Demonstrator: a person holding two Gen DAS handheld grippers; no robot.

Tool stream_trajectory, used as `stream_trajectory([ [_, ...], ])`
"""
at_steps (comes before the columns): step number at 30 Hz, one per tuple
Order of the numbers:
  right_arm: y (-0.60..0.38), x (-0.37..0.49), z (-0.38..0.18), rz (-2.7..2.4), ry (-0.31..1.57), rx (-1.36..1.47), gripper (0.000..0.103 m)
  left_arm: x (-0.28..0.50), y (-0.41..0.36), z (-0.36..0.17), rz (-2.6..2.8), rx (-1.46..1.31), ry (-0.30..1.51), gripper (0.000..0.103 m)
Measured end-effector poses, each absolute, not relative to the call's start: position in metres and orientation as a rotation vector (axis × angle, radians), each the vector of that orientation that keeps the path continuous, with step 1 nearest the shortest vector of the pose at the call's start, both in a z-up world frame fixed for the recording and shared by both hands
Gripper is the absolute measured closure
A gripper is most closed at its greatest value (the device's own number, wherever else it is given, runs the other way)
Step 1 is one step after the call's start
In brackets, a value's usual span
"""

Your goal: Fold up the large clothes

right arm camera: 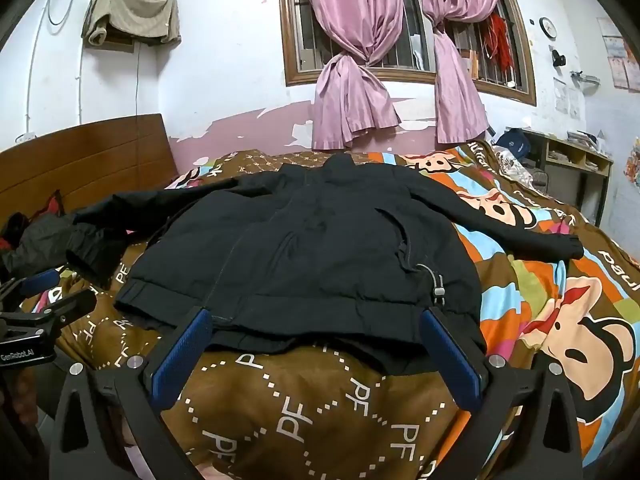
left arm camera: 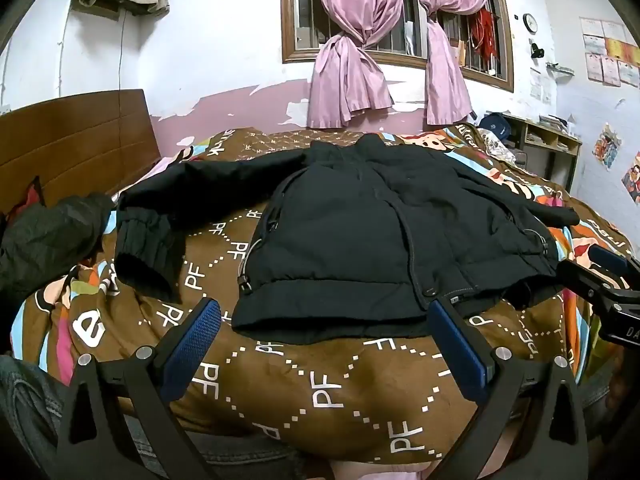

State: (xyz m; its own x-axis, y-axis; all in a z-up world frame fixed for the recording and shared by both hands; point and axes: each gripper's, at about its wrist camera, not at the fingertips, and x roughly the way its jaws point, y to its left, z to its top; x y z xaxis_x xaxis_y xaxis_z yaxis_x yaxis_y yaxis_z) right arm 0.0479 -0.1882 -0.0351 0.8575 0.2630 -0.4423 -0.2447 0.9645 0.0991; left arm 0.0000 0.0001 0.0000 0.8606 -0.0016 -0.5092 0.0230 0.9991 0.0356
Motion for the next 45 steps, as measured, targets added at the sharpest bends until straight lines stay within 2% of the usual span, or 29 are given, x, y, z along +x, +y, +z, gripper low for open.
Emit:
stream_trajectory([
  [45, -0.1899, 0.0503, -0.0359, 0.27, 0.483, 0.054, 0.0, 0.0001, 0.0003, 0.0, -0.013, 0.04, 0.539, 0.002],
])
